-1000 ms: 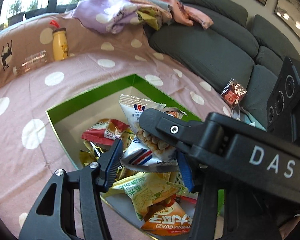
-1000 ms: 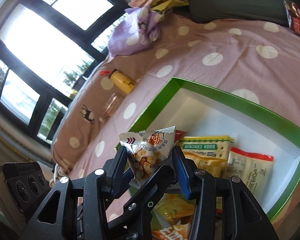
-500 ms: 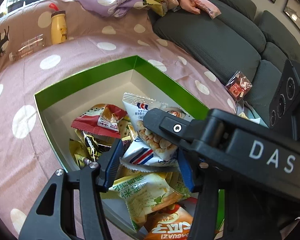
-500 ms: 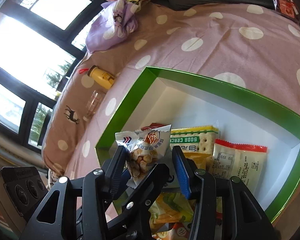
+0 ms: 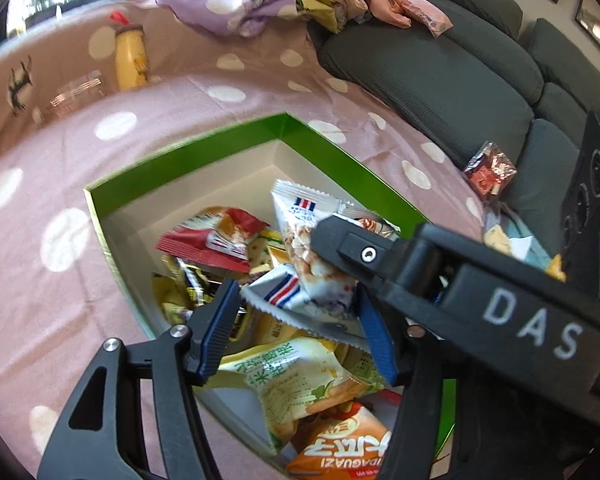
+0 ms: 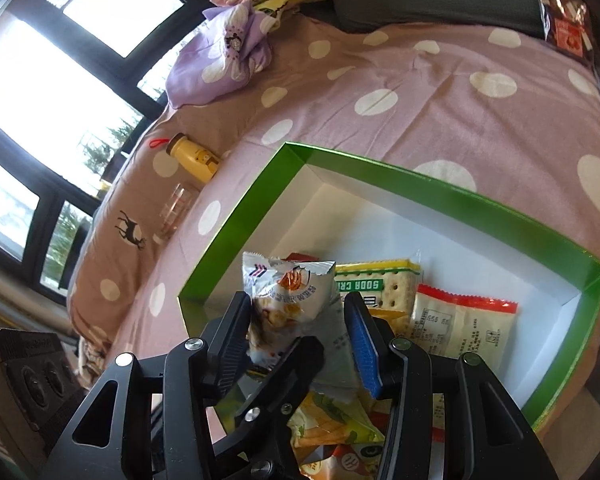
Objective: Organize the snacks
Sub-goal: 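Open the right gripper and withdraw it from the box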
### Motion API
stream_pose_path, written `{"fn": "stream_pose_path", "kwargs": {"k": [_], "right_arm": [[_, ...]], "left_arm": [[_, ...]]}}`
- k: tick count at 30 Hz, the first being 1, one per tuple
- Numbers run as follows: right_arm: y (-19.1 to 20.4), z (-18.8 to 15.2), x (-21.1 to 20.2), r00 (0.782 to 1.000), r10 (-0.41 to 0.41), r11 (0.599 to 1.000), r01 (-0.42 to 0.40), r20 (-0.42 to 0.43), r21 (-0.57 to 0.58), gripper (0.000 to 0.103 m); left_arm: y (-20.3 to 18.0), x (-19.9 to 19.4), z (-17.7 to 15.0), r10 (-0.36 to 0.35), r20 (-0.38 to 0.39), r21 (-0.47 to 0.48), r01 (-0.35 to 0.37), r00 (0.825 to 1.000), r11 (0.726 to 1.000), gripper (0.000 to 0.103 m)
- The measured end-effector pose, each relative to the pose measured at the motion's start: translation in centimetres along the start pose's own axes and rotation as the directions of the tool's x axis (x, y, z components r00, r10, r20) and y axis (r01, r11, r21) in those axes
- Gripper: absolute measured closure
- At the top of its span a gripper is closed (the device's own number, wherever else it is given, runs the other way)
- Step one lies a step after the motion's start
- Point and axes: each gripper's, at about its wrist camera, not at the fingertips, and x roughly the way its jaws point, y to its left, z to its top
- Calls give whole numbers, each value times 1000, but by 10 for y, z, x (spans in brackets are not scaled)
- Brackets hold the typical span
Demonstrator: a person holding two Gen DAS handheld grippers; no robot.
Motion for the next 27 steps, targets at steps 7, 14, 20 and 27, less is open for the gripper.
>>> {"fn": "stream_pose_path", "kwargs": {"k": [7, 14, 20, 27], "right_arm": [[8, -1, -29, 997, -5, 999, 8, 74, -38, 37], [25, -8, -59, 991, 9, 996, 3, 133, -89, 23], [37, -14, -72, 987, -38, 990, 58, 156, -128, 21], [40, -17, -79, 982, -78, 985, 103, 171, -139, 21]], "left_arm": [[-5, -37, -2, 113, 102, 35, -117, 988, 992, 11], [2, -70, -9, 159, 133, -11, -159, 978, 987, 1], [5, -91, -14, 190, 147, -38, -186, 971, 982, 1], [8, -97, -20, 190, 129, -62, -183, 973, 981, 1]]}}
